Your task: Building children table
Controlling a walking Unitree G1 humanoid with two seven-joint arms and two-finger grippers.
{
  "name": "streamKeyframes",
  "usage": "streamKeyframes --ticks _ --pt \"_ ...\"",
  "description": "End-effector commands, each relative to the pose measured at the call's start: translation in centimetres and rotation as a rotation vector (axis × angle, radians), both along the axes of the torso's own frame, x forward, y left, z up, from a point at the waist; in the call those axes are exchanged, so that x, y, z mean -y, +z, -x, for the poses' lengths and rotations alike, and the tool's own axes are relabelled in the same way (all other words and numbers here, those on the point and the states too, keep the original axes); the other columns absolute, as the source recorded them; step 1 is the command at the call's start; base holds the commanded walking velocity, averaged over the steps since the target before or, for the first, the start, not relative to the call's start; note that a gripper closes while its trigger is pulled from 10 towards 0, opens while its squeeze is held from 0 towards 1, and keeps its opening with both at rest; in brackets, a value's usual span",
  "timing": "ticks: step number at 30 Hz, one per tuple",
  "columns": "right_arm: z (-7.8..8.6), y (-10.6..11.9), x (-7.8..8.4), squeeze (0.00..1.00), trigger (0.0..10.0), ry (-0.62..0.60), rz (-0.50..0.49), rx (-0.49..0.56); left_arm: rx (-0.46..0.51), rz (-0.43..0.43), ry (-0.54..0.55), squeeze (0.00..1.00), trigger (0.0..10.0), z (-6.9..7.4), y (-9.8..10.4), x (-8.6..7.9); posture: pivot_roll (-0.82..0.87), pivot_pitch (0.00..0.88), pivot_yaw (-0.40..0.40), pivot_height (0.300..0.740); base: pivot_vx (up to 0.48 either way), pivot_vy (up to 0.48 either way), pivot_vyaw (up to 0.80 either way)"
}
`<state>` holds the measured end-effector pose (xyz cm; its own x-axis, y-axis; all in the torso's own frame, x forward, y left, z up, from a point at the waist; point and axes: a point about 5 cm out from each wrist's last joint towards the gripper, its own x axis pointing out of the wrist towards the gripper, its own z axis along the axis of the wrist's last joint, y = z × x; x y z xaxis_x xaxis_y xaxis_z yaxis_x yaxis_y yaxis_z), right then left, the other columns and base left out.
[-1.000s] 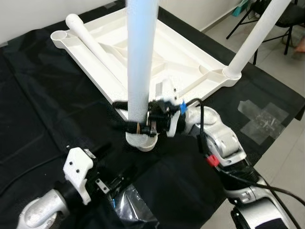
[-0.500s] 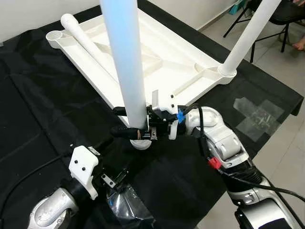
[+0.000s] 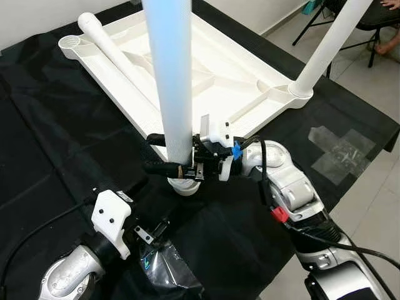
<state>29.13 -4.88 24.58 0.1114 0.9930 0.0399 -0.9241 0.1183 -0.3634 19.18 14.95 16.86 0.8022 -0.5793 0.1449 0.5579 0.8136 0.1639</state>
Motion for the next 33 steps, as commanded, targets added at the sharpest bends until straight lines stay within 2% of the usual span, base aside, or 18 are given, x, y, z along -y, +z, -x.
streamKeyframes --ticks 1,12,17,19,22,23,24,25,27,29,31,32,33 --pt "0.4 -1.0 -0.2 0.0 10.0 0.017 0.013 -0.043 -0.001 -0.003 -0.005 0.0 10.0 0.3 -0.1 0.2 0.0 0.34 -0.048 0.74 0.0 0.0 0.0" --pt "1.2 -1.5 0.6 0.0 10.0 0.035 0.005 -0.076 -0.001 -0.004 -0.002 0.0 10.0 0.2 -0.1 0.2 0.0 0.346 -0.042 0.74 0.0 0.0 0.0" --pt "0.3 -1.1 1.9 0.0 10.0 0.03 0.007 -0.084 -0.001 -0.005 -0.004 0.0 10.0 0.2 -0.1 0.2 0.01 0.347 -0.04 0.74 0.0 0.0 0.0" --pt "-0.7 -0.2 2.9 0.0 10.0 0.041 -0.003 -0.095 -0.001 -0.004 -0.004 0.0 10.0 0.2 0.0 0.2 0.02 0.355 -0.033 0.74 0.0 0.0 0.0" --pt "-1.3 0.7 3.4 0.0 10.0 0.063 -0.012 -0.094 -0.002 -0.004 -0.006 0.0 10.0 0.3 0.0 0.2 0.02 0.358 -0.031 0.74 0.0 0.0 0.0" --pt "-2.1 3.4 3.8 0.0 10.0 0.187 -0.038 -0.097 -0.004 -0.004 -0.01 0.0 10.0 0.4 0.1 0.3 0.03 0.371 -0.029 0.74 0.0 0.0 0.0" --pt "-2.1 3.4 3.8 0.0 10.0 0.187 -0.038 -0.097 -0.004 -0.004 -0.01 0.0 10.0 0.4 0.1 0.3 0.03 0.371 -0.029 0.74 0.0 0.0 0.0" --pt "-2.2 4.4 3.9 0.0 10.0 0.237 -0.043 -0.096 -0.005 -0.004 -0.012 0.0 10.0 0.4 0.1 0.3 0.03 0.373 -0.027 0.74 0.0 0.0 0.0" --pt "-2.2 4.4 3.9 0.0 10.0 0.237 -0.043 -0.096 -0.005 -0.004 -0.012 0.0 10.0 0.4 0.1 0.3 0.03 0.373 -0.027 0.74 0.0 0.0 0.0" --pt "-2.2 5.5 3.7 0.0 10.0 0.353 0.032 -0.071 -0.007 -0.003 -0.015 0.0 10.0 0.6 0.3 0.4 0.04 0.39 -0.028 0.74 0.0 0.0 0.0" --pt "-2.2 5.5 3.7 0.0 10.0 0.353 0.032 -0.071 -0.007 -0.003 -0.015 0.0 10.0 0.6 0.3 0.4 0.04 0.39 -0.028 0.74 0.0 0.0 0.0" --pt "-2.2 5.6 3.4 0.0 10.0 0.397 0.083 -0.053 -0.008 -0.002 -0.014 0.0 10.0 0.7 0.4 0.4 0.04 0.4 -0.027 0.74 0.0 0.0 0.0" --pt "-2.2 5.6 3.4 0.0 10.0 0.397 0.083 -0.053 -0.008 -0.002 -0.014 0.0 10.0 0.7 0.4 0.4 0.04 0.4 -0.027 0.74 0.0 0.0 0.0"
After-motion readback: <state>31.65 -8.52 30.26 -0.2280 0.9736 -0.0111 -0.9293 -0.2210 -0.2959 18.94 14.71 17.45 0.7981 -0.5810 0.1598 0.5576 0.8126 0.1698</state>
